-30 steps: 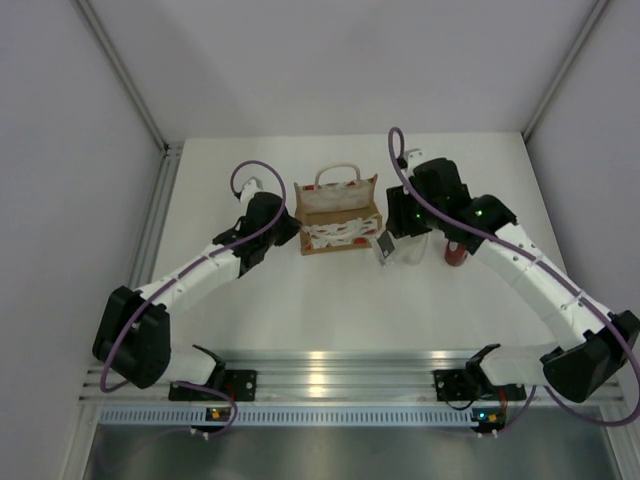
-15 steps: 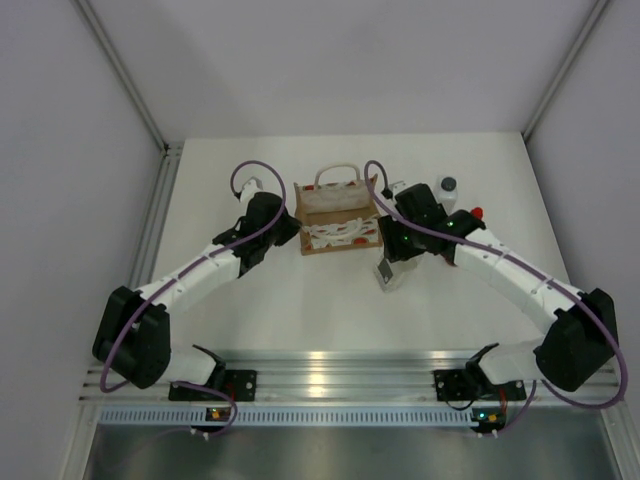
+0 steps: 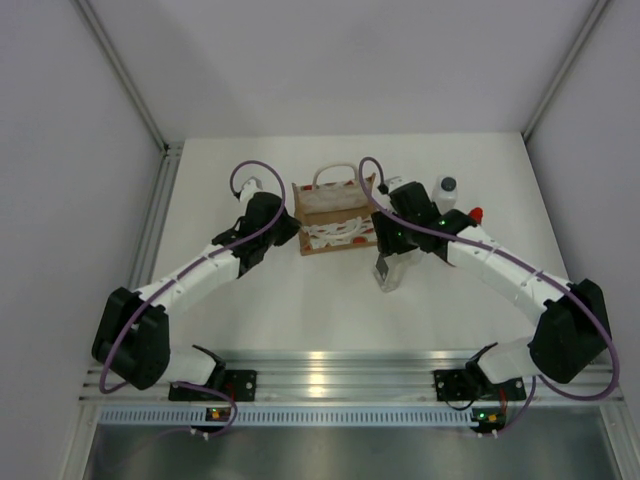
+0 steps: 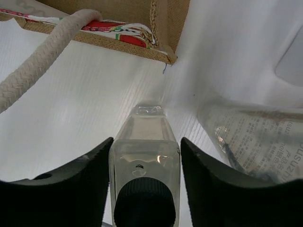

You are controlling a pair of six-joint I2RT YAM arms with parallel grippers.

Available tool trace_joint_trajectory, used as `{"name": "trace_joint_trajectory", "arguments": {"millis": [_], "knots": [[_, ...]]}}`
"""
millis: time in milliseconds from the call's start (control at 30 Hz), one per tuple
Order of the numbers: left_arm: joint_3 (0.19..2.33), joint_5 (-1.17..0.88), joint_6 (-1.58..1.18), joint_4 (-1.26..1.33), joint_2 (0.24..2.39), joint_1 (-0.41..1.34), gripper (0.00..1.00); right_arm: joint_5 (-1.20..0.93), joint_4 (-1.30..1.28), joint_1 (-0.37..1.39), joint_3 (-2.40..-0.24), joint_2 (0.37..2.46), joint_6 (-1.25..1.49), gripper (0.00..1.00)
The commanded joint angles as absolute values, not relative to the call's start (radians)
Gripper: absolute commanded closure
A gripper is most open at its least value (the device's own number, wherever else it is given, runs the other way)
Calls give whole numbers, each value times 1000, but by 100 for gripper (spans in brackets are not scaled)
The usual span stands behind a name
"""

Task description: Take the personal care products out of the canvas bag

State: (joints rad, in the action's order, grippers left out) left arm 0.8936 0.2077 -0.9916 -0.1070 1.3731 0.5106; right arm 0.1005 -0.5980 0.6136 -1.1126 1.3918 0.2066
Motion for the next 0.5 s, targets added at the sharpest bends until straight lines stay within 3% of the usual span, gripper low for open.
{"name": "trace_joint_trajectory", "arguments": {"millis": [0, 33, 67, 100, 200, 233, 367, 467], "knots": [[893, 229, -969, -121, 1348, 506, 100, 120, -549, 629, -1150, 1347, 207, 41], [894, 227, -968, -121, 1348, 506, 100, 120, -551, 629, -1154, 1329, 204, 36], [896, 224, -966, -121, 1348, 506, 100, 121, -551, 627, -1158, 1319, 201, 13], [897, 224, -965, -121, 1348, 505, 99, 121, -554, 629, -1172, 1310, 196, 8], [902, 218, -960, -121, 1345, 505, 82, 133, -571, 626, -1206, 1273, 189, 5], [903, 216, -957, -121, 1342, 506, 68, 140, -575, 626, -1216, 1258, 186, 5], [908, 219, -943, -124, 1319, 505, 42, 173, -604, 620, -1258, 1212, 178, 4], [925, 227, -925, -141, 1290, 506, 31, 196, -621, 614, -1278, 1166, 172, 3]]}}
